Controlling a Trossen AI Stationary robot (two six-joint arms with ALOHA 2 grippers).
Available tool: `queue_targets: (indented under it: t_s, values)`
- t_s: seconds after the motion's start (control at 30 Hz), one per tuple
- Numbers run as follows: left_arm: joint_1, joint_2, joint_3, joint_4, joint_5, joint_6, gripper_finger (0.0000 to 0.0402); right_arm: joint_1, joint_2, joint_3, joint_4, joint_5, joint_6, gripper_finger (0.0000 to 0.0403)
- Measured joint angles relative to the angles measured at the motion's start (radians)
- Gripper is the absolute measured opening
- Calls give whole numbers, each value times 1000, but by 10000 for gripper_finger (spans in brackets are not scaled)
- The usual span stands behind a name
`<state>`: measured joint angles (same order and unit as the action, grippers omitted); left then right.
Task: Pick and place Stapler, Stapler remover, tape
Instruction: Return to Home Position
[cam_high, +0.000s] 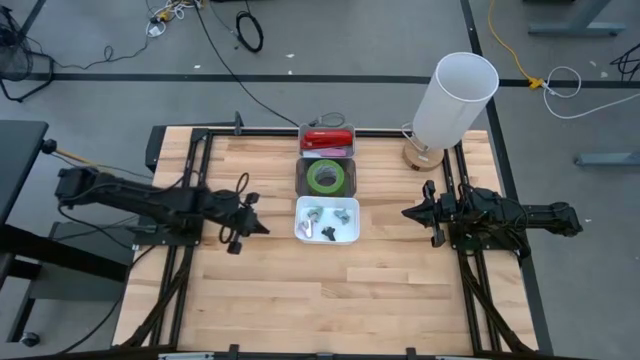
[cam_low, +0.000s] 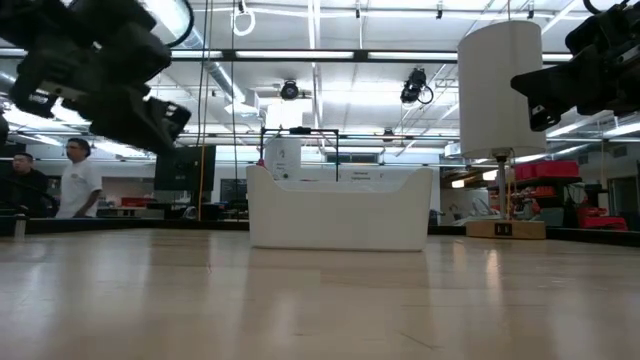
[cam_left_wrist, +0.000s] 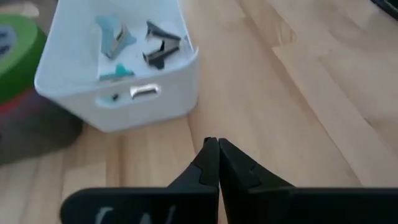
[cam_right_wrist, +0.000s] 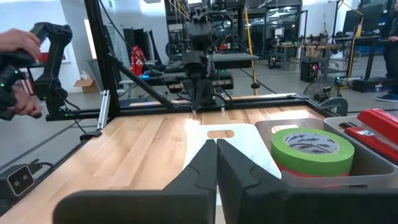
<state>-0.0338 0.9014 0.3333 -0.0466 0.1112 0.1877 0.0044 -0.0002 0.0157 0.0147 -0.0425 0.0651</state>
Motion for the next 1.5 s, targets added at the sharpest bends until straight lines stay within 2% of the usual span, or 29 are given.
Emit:
queue_targets:
  t_s: [0.4,0.7,0.87,1.5]
  values:
    - [-16,-126,-195,111,2,-81,0,0,0,0,0,0,0,13]
    - [-16,-173,-279,129,25,-131,0,0,0,0,0,0,0,13]
    - [-16,-214,-299,135,25,-127,0,0,0,0,0,0,0,13]
    - [-16,-498,-324,86,20,-89,0,0,0,0,0,0,0,13]
